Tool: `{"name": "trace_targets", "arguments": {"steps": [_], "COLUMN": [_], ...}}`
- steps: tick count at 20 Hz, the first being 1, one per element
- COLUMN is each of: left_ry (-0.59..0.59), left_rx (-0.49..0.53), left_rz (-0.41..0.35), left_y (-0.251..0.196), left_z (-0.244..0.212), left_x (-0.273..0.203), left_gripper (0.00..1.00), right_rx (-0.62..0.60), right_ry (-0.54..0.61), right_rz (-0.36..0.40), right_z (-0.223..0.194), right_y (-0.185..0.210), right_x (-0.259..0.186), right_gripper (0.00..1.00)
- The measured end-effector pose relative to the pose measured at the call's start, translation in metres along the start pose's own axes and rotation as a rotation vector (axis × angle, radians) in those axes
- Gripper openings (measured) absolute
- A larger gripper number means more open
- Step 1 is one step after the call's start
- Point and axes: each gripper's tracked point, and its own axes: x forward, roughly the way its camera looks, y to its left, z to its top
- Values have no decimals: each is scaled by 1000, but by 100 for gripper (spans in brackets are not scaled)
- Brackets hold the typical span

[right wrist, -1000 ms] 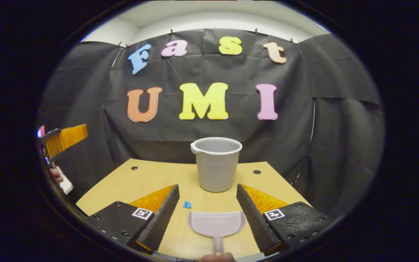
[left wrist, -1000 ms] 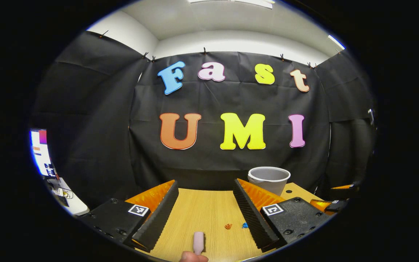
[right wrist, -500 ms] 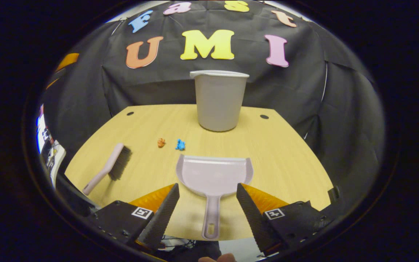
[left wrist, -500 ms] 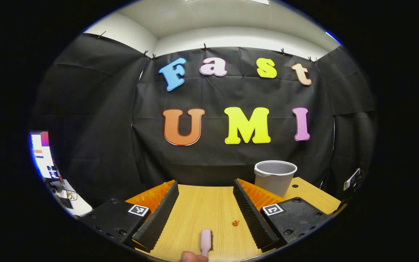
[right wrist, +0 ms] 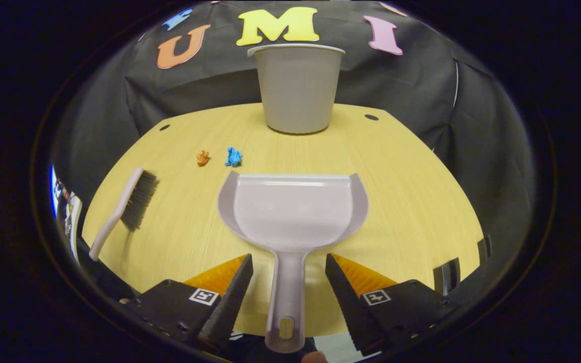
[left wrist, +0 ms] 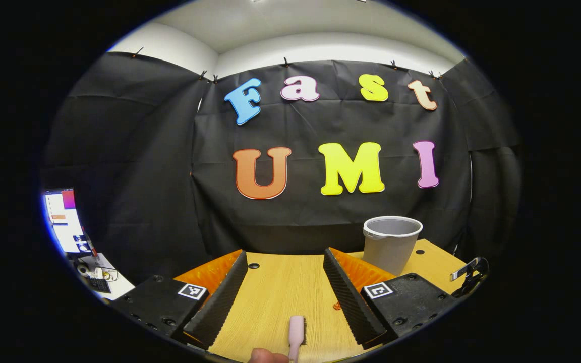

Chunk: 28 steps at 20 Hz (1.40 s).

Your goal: Pick up the small broom and dustpan from the desktop, sweep the trash into the dustpan with the broom, and then empty the trash into the garbage bin.

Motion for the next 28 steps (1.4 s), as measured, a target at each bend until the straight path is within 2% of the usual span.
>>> {"name": "trace_targets", "arguments": {"steps": [3,5,9,14,16,18,24,28], "left_ry": [10,40,122,424,512,566,727,876], "left_rx": [-2,-10,-14,-27,-14,0,-61,-78], "left_rz": [10,18,22,-56,-75,-82,-85,-69], "left_y": [4,8,14,0,-5,-4,-13,-17], "left_z": [-2,-14,-48,-163,-193,-211,-267,-317], "left_x": [0,-2,-7,-25,-30,-34,-36,-41], "left_gripper": [97,97,97,98,98,98,99,99], "right_rx": [3,10,15,25,26,25,21,12], "right_ry": [32,49,65,70,72,77,92,112], "right_rz": [-5,-27,-36,-35,-37,-38,-43,-37], "right_z": [-2,-2,-1,-1,-1,-2,-4,-5], "right_y": [1,-1,-1,-3,-4,-5,-11,-14], "right_x": [8,12,11,11,11,11,10,10], "right_gripper": [70,39,25,25,25,25,25,25]}}
